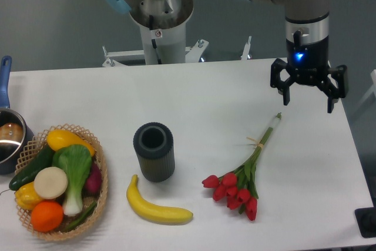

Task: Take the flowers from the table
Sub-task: 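Move the open gripper toward the stems of the red tulips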

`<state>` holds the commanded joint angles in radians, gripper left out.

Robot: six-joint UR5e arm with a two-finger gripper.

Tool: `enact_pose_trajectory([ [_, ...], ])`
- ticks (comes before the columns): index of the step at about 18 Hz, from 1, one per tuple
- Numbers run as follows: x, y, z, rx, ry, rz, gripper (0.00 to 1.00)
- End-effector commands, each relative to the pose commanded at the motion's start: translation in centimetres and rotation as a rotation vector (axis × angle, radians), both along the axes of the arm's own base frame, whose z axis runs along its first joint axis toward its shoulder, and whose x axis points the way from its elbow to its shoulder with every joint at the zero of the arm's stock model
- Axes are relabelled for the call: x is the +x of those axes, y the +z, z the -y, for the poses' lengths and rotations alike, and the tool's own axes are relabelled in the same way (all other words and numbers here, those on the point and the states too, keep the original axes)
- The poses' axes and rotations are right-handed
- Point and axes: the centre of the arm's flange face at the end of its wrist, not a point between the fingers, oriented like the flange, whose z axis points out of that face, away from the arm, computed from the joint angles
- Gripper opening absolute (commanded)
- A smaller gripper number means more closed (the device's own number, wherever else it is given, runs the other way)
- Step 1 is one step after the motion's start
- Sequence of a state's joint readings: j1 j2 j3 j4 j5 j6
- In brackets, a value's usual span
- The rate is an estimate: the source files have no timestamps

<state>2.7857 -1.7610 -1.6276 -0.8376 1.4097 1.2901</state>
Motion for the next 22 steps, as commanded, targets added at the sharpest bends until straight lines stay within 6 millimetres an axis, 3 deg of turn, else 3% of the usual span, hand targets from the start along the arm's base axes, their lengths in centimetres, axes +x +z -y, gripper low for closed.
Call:
enact_pose_trajectory([
  [3,-0.1,0.2,-0.1,-0.009,-0.027,-0.013,1.00],
  [12,0.4,-3.6,-0.9,-0.012,0.012,0.066,1.00],
  [19,0.2,-10.1,-5.9,-0.025,0.012,0.170,1.00],
  [22,-0.1,-12.8,-6.9,-0.037,0.008,0.203,1.00],
])
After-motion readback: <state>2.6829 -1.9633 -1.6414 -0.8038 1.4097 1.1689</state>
